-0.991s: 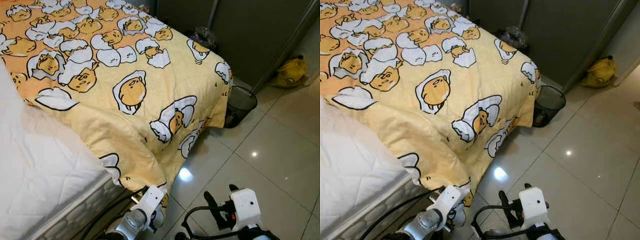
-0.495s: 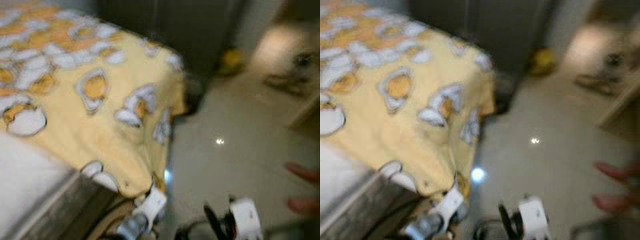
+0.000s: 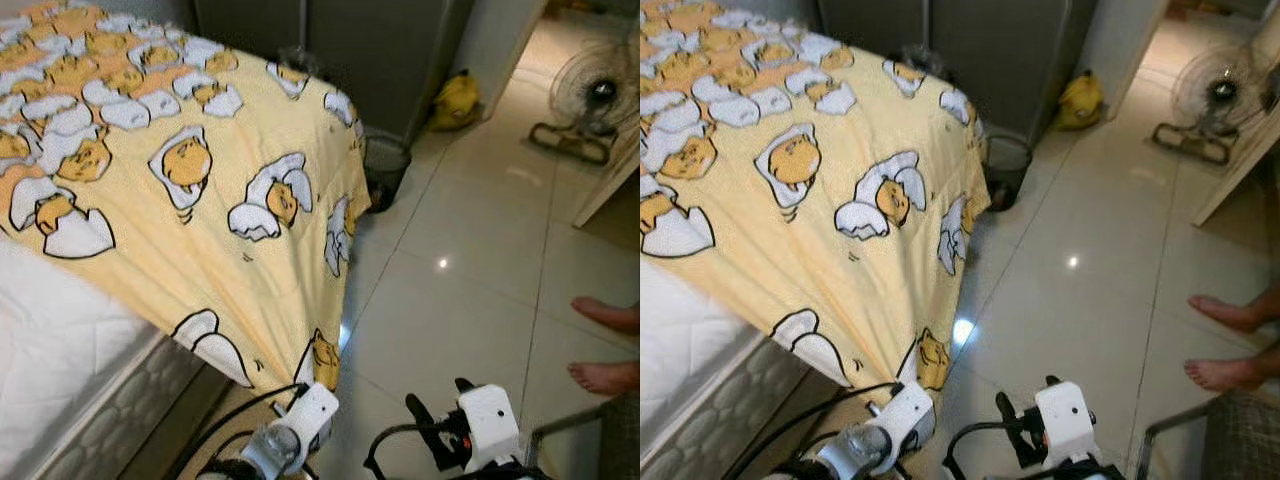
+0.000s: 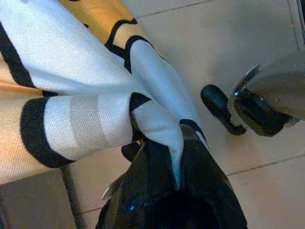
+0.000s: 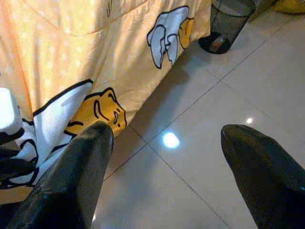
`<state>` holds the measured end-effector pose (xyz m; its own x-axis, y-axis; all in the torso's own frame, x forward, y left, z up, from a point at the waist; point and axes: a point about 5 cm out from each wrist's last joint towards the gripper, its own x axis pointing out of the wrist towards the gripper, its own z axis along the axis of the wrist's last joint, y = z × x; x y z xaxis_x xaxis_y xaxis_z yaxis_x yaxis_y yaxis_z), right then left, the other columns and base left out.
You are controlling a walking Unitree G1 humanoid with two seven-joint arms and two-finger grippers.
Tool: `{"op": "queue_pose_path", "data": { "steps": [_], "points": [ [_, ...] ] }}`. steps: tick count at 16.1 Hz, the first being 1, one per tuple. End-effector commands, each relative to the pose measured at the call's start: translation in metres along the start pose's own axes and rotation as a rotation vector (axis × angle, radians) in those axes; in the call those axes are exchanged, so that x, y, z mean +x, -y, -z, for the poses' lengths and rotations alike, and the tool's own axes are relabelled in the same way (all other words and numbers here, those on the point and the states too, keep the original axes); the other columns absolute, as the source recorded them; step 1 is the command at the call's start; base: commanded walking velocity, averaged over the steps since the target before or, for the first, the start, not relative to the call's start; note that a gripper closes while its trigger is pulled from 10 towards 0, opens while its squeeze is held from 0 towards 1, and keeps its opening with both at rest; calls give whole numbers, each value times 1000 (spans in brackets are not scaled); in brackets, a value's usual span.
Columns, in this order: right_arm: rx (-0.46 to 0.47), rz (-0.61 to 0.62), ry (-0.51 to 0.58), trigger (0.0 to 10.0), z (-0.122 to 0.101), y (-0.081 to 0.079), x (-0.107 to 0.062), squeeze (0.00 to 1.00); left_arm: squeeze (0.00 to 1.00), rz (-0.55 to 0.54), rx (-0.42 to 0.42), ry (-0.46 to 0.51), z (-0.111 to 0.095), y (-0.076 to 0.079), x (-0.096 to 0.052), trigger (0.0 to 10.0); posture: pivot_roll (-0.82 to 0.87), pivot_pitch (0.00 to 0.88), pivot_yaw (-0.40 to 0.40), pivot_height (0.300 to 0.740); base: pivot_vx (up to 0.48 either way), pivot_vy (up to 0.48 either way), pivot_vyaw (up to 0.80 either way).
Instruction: Clean up the room
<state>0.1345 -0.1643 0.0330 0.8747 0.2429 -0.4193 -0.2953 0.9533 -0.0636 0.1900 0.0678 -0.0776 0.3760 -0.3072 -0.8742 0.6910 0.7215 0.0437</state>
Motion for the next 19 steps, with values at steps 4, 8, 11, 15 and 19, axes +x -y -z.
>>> {"op": "queue_pose_path", "data": {
  "steps": [4,8,11,15,19],
  "points": [
    [-9,5,7,10000,-3,0,-1,0,1000,4,14,39,-7,22,3,10000,-190,92,-44,740,0,0,0],
    [-3,32,48,10000,-8,10,20,0,1000,-256,98,102,-4,-60,-14,10000,-104,0,-13,740,0,0,0],
    [11,64,107,10000,-20,19,46,0,1000,-393,-9,258,-23,-101,-32,10000,-54,0,10,740,0,0,0],
    [40,212,310,10000,-67,48,82,0,1000,-616,-357,616,-75,-154,-72,10000,25,0,10,740,0,0,0],
    [63,324,351,10000,-72,64,83,0,1000,-764,-677,651,-45,-186,-91,10000,19,0,8,740,0,0,0]
  ]
}}
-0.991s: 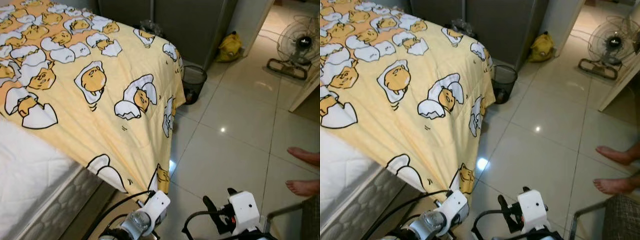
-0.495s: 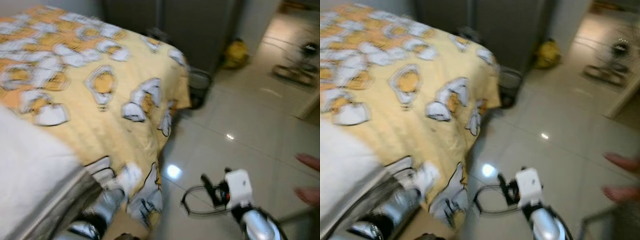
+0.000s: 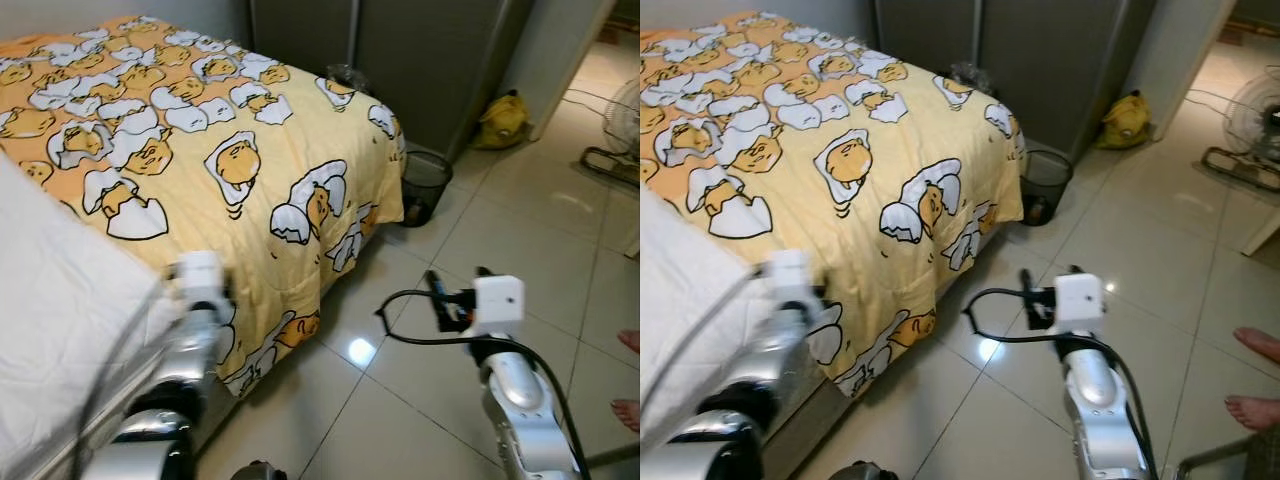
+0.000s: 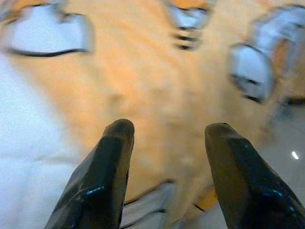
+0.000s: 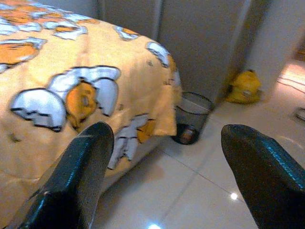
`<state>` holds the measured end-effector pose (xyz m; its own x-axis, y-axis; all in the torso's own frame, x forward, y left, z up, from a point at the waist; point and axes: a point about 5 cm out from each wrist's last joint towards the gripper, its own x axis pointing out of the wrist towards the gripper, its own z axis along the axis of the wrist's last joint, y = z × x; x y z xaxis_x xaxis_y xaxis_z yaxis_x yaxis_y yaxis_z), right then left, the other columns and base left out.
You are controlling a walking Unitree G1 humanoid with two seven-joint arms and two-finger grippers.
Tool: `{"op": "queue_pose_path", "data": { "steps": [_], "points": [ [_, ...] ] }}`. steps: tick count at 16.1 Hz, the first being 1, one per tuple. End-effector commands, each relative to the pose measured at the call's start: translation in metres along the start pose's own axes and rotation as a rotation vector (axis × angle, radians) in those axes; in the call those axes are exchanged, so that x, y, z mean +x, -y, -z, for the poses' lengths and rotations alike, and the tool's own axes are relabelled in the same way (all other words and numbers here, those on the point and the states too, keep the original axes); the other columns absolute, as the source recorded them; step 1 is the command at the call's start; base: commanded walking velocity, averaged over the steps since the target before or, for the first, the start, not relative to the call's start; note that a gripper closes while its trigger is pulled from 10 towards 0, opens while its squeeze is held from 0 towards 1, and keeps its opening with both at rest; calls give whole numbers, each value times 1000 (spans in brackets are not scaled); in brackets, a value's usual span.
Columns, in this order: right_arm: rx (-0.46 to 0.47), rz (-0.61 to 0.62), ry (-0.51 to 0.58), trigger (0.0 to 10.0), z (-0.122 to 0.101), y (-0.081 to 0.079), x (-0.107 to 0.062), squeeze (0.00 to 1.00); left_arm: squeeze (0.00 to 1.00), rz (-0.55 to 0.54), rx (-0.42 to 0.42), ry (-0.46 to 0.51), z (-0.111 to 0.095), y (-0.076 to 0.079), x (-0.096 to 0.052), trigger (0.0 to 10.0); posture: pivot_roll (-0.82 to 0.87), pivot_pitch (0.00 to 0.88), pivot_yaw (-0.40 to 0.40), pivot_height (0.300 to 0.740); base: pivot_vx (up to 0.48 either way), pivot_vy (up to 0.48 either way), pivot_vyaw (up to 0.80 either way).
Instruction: Clean up the room
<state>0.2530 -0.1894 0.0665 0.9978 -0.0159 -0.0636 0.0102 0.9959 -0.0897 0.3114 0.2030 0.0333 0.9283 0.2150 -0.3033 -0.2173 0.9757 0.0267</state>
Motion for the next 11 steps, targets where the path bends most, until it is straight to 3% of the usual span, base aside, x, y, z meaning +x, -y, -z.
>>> {"op": "queue_pose_path", "data": {
  "steps": [1,2,3,4,6,11],
  "points": [
    [18,58,-2,10000,2,9,-2,0,1000,-4,-15,10,-1,-3,-1,10000,20,0,8,740,0,0,0],
    [24,125,-40,10000,13,20,-11,0,1000,39,2,73,-6,-8,-7,10000,18,0,18,740,0,0,0],
    [22,134,-55,10000,17,21,-12,0,0,65,30,103,-12,-5,-8,10000,20,0,19,740,0,0,0],
    [34,140,-61,10000,19,21,-12,0,0,83,28,120,-17,-1,-7,10000,20,0,19,740,0,0,0],
    [34,83,-37,10000,13,7,-1,0,0,97,47,148,-32,17,0,10000,6,0,25,740,0,-480,584],
    [30,24,-12,10000,10,-4,3,0,0,96,12,114,-38,33,3,10000,-13,0,44,740,0,-468,480]
  ]
}}
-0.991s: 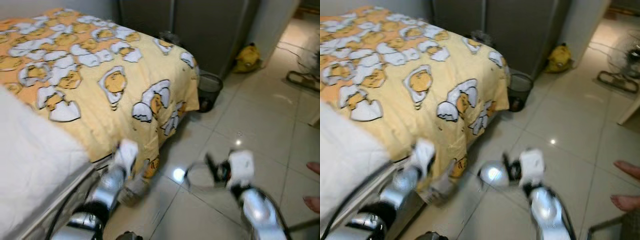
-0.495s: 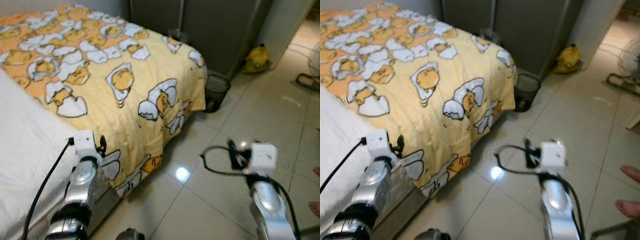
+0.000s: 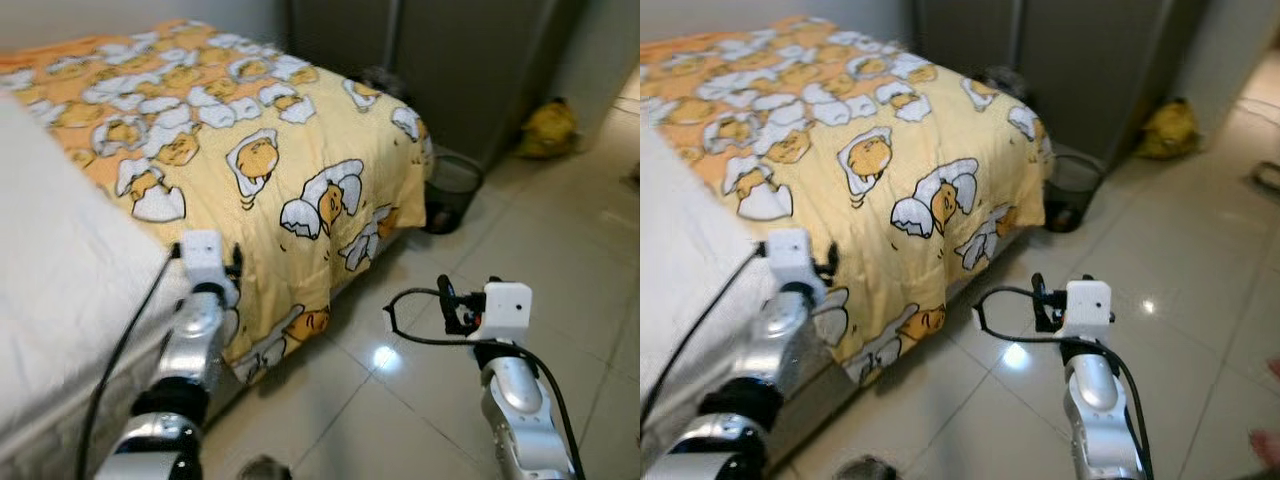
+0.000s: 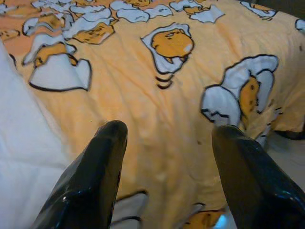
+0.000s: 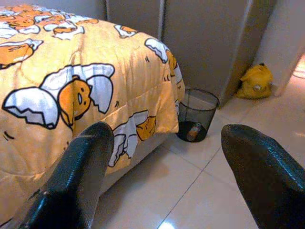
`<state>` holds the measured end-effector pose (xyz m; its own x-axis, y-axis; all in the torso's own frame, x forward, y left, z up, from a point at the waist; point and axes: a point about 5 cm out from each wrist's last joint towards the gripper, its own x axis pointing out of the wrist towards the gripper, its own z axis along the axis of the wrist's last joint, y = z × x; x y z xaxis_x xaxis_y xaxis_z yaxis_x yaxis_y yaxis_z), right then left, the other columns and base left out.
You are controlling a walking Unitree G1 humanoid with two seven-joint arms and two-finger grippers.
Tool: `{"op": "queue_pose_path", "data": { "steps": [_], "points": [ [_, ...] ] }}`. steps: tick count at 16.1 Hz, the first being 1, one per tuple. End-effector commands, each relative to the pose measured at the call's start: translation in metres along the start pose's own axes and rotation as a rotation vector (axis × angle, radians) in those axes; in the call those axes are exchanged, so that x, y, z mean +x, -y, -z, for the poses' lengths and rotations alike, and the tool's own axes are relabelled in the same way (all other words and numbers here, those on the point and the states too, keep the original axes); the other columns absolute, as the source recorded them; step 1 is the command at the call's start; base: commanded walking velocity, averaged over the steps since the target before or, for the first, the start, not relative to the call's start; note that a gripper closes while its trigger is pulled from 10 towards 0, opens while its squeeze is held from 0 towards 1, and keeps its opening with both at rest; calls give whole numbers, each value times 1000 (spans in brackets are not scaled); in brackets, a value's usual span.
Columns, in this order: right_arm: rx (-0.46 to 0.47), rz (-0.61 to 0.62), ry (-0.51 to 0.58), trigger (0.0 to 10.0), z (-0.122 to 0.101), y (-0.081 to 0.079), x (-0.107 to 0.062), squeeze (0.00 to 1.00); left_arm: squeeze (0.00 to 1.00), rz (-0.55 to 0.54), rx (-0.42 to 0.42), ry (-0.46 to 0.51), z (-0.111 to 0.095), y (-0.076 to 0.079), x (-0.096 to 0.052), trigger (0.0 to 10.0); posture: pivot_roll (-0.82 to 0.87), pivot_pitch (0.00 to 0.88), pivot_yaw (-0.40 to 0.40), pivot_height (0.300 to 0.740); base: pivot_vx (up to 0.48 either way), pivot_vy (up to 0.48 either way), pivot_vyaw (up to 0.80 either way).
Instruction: Clean up the room
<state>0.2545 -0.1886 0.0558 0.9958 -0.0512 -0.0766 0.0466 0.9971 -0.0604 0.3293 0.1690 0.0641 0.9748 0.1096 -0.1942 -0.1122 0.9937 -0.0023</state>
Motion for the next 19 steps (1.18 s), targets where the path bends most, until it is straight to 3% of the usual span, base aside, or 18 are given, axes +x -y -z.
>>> {"op": "queue_pose_path", "data": {
  "steps": [1,4,5,7,10,11,12,14,16,17,19],
  "points": [
    [3,-20,2,10000,1,-3,0,0,0,0,-12,10,-3,-3,1,10000,-18,0,46,740,0,-458,444],
    [7,-56,-22,10000,7,-6,-5,0,0,-39,-63,-65,15,-11,-6,10000,-21,0,52,740,0,-305,423],
    [7,-71,-30,10000,9,-8,-5,0,0,-29,-29,-70,16,-8,-6,10000,-18,0,49,740,0,0,425],
    [3,-100,-27,10000,9,-12,-4,0,0,25,4,-5,7,0,-6,10000,-13,0,50,740,0,-154,422],
    [-1,-116,-7,10000,5,-12,-3,0,0,-55,-180,18,-1,-10,-7,10000,-14,0,51,740,344,-329,417],
    [17,-99,20,10000,2,-6,-6,0,0,-30,-137,97,-10,-18,-16,10000,-17,0,51,740,401,-259,419],
    [-6,-106,31,10000,5,3,-20,0,0,28,-49,143,-13,-28,-33,10000,-6,0,48,740,420,0,413],
    [-26,-131,11,10000,11,5,-31,0,0,55,-2,133,-9,-31,-41,10000,-6,0,48,740,403,0,416],
    [-28,-148,-29,10000,20,5,-38,0,0,46,19,123,-12,-19,-34,10000,6,0,42,740,367,-304,413],
    [-17,-158,-14,10000,15,-4,-28,0,0,23,-41,106,-17,-6,-24,10000,1,0,39,740,379,-289,419],
    [-7,-176,19,10000,5,-13,-21,0,0,64,-45,97,-19,6,-28,10000,-8,0,37,740,382,-285,409]
  ]
}}
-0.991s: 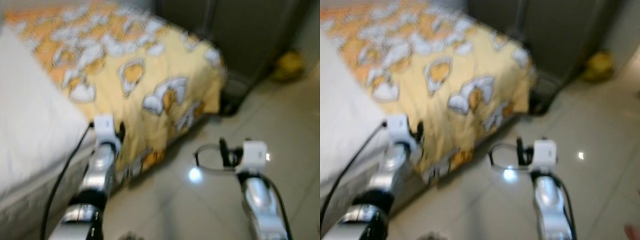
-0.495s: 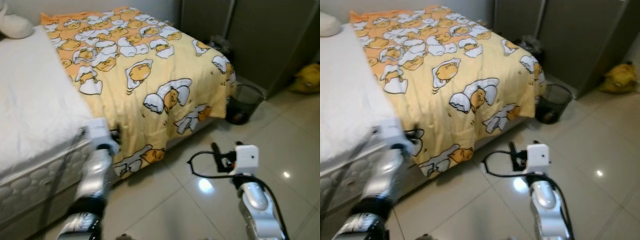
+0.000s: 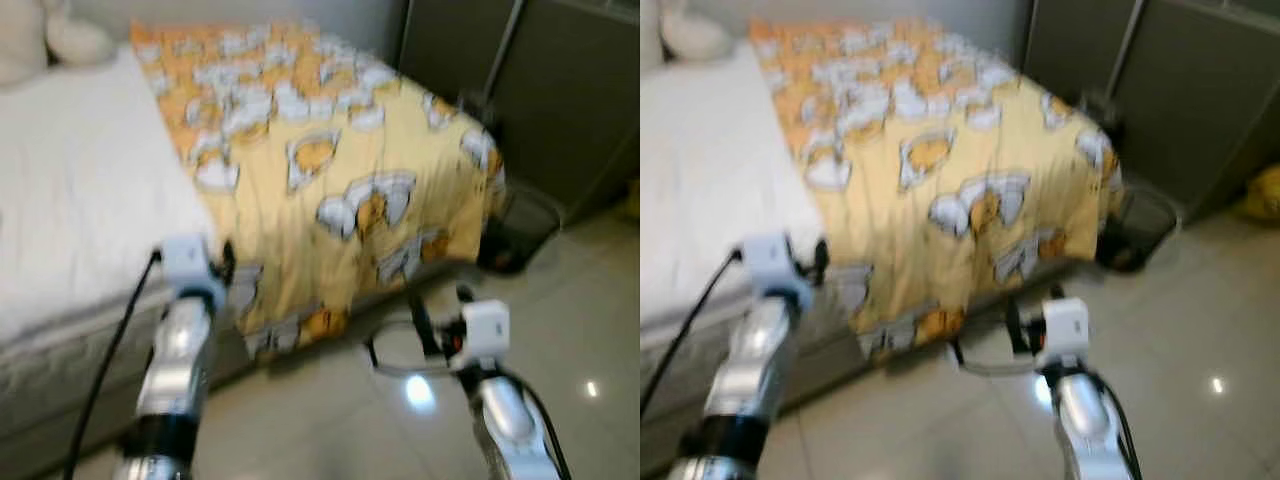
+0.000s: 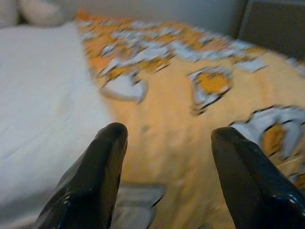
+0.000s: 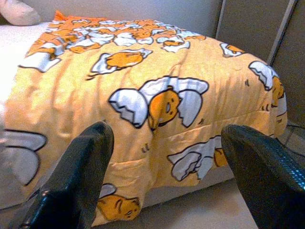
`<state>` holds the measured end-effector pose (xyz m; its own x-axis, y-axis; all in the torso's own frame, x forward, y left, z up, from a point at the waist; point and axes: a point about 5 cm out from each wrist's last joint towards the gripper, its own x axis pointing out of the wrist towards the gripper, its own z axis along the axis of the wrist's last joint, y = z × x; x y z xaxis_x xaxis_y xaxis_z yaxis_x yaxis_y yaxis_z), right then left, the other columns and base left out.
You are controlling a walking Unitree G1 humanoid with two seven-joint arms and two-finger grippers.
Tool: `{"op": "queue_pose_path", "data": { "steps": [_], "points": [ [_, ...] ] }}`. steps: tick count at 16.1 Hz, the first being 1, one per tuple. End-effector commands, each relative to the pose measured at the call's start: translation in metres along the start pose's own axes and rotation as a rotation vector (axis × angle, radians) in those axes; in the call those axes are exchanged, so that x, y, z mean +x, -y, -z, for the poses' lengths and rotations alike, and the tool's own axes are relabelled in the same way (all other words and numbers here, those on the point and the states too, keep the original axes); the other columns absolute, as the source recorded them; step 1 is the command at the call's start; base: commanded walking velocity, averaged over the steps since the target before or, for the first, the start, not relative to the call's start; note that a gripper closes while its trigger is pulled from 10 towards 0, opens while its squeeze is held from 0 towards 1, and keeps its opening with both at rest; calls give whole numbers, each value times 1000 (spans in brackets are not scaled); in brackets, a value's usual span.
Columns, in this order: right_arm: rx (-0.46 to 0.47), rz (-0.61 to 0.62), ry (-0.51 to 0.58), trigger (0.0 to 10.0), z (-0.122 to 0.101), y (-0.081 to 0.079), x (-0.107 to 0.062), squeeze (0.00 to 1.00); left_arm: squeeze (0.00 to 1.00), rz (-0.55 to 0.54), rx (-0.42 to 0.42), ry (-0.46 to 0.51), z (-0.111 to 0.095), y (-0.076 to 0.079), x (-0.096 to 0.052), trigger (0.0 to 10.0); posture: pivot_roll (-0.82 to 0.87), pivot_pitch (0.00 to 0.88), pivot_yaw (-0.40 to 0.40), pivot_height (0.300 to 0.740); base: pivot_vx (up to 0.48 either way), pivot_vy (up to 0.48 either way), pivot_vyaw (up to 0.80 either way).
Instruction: Clean up the room
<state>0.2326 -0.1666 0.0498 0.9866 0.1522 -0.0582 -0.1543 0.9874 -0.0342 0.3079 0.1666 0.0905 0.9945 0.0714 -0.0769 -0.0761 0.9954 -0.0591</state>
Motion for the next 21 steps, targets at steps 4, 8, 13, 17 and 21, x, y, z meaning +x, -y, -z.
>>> {"op": "queue_pose_path", "data": {
  "steps": [4,8,13,17,21],
  "points": [
    [-22,53,-17,10000,-1,18,-1,0,0,36,0,-75,12,14,0,10000,-21,0,40,740,382,-286,413],
    [-29,53,-34,10000,1,20,-2,0,0,14,-19,-112,16,16,1,10000,-31,0,50,740,380,-288,305],
    [27,59,-4,10000,-4,19,-5,0,0,63,33,-60,14,8,-2,10000,-32,0,45,740,381,-289,80],
    [152,80,-29,10000,0,18,-22,0,0,131,117,-21,16,-28,-37,10000,-19,0,35,740,449,0,0],
    [132,9,-34,10000,-2,6,-12,0,0,198,35,-86,19,11,-19,10000,2,0,25,740,77,-63,0]
  ]
}}
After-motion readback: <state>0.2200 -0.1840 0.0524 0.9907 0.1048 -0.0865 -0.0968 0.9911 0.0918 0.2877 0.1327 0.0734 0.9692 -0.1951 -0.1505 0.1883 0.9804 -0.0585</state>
